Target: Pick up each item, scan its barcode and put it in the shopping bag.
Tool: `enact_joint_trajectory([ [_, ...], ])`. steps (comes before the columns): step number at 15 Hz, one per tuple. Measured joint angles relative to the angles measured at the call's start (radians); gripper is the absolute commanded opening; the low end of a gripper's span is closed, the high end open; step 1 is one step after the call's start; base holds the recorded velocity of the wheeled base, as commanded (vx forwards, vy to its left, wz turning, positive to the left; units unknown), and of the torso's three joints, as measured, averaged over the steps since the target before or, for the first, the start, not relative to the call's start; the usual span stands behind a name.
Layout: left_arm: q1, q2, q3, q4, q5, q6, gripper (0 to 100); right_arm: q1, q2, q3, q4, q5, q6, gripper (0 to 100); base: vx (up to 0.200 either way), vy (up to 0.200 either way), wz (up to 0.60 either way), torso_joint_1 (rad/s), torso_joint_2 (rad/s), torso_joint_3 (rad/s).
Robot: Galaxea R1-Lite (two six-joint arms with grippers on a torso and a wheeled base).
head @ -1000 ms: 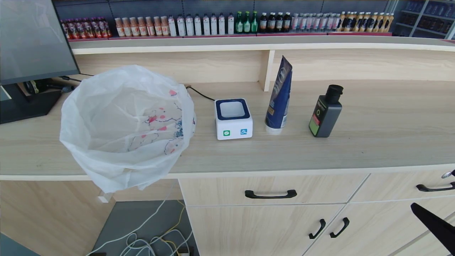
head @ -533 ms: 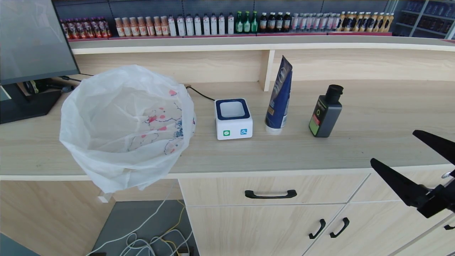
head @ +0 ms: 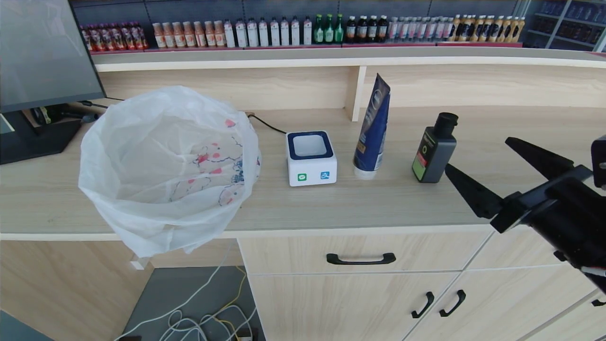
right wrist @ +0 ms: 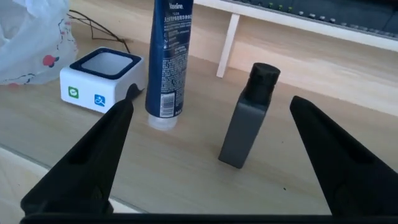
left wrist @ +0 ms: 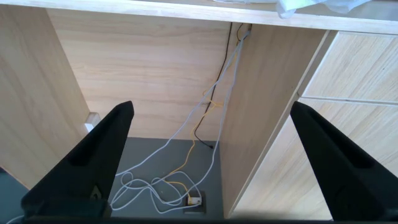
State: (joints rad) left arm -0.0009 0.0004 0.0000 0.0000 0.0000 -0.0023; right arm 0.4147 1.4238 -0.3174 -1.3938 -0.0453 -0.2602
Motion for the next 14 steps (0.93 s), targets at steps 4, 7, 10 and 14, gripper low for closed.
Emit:
enact_joint_trajectory([
  [4,0.0,0.0,0.0,0.0,0.0,0.0,100,0.237,0.058,-0.038,-0.031,-0.283,0.079,100,0.0,0.0,0.0,0.0,0.0,0.0],
  [7,0.001,0.0,0.0,0.0,0.0,0.0,100,0.284,0.099,-0.036,-0.024,-0.301,0.173,100,0.0,0.0,0.0,0.0,0.0,0.0],
  [10,0.001,0.0,0.0,0.0,0.0,0.0,100,0.286,0.149,-0.073,-0.034,-0.301,0.185,100,0.0,0.0,0.0,0.0,0.0,0.0],
  [14,0.001,0.0,0.0,0.0,0.0,0.0,100,0.285,0.233,-0.176,-0.053,-0.301,0.188,100,0.0,0.0,0.0,0.0,0.0,0.0],
])
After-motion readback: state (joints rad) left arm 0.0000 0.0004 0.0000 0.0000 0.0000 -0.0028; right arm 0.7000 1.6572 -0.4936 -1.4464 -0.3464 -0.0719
